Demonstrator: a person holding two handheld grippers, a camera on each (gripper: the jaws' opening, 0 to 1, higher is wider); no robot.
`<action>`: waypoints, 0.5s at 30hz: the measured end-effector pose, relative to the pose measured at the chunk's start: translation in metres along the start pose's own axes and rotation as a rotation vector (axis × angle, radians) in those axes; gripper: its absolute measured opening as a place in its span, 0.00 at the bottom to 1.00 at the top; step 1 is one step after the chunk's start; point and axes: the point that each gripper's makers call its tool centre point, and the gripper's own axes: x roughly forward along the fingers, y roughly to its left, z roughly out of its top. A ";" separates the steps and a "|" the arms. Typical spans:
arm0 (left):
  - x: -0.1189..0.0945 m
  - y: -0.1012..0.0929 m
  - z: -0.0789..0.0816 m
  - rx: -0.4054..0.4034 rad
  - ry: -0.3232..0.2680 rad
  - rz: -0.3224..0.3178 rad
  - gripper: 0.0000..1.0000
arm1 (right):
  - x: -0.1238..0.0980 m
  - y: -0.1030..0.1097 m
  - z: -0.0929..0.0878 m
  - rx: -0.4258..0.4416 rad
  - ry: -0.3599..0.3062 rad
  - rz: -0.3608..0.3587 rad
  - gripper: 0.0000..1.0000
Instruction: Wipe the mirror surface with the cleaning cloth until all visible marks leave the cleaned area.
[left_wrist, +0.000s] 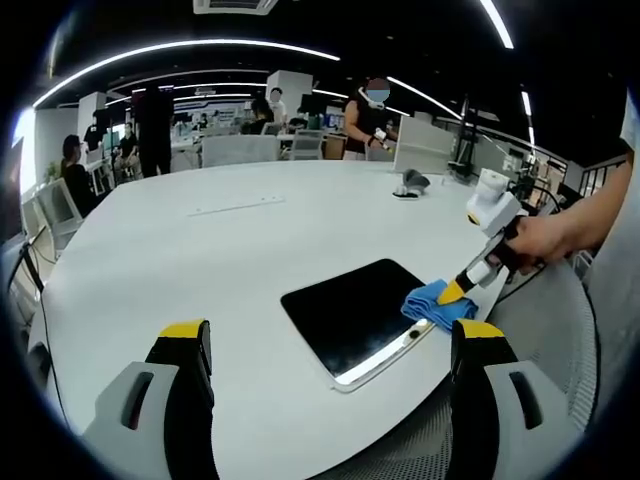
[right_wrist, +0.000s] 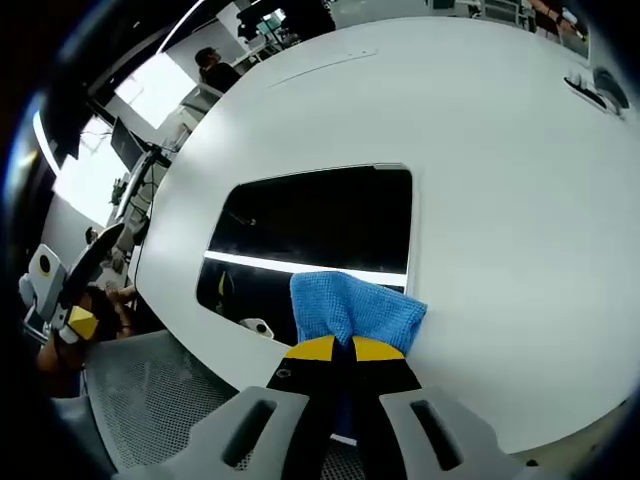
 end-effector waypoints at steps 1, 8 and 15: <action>0.000 0.000 0.000 -0.001 0.001 0.000 0.99 | 0.000 0.000 0.001 0.000 -0.002 -0.002 0.00; 0.000 0.001 0.000 -0.007 -0.001 0.005 0.99 | 0.005 -0.003 0.012 0.001 -0.008 -0.013 0.00; 0.001 0.003 0.000 -0.007 0.000 0.007 0.99 | 0.008 -0.004 0.020 -0.009 -0.014 -0.020 0.00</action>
